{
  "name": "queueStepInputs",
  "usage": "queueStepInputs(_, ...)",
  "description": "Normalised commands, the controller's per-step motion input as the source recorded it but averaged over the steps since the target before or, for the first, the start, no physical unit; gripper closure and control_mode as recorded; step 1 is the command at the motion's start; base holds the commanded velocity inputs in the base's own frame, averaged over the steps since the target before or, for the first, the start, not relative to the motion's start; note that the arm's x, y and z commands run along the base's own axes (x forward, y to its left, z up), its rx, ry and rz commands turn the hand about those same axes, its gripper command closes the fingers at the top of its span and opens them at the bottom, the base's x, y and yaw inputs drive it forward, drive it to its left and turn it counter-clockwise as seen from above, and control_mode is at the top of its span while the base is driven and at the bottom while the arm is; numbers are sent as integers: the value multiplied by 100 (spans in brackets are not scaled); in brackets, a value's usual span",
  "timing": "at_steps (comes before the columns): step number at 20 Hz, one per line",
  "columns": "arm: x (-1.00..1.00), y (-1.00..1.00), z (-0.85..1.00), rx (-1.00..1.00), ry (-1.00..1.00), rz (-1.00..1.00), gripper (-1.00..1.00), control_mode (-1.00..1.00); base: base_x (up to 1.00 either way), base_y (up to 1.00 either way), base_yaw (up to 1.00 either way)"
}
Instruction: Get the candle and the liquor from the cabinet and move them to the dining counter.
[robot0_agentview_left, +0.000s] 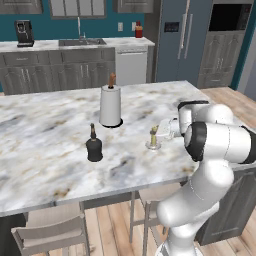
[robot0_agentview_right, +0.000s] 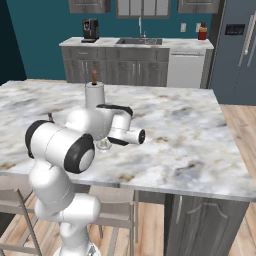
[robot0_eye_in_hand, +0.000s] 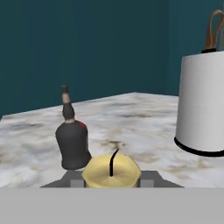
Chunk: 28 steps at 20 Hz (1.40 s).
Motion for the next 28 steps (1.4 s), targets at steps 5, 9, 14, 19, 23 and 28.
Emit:
queueStepInputs(5, 15, 2, -20, 0, 0, 0, 100, -100, 0, 0, 0)
queueStepInputs(9, 3, 1, -19, 0, 0, 0, 100, -100, 0, 0, 0)
queueStepInputs(14, 0, 3, -24, 0, 0, 0, 100, -100, 0, 0, 0)
queueStepInputs(19, 2, 4, -22, 0, 0, 0, 100, -100, 0, 0, 0)
queueStepInputs(23, 1, 3, -26, 0, 0, 0, 100, -100, 0, 0, 0)
queueStepInputs(28, 2, 7, -31, 0, 0, 0, 100, -100, 0, 0, 0)
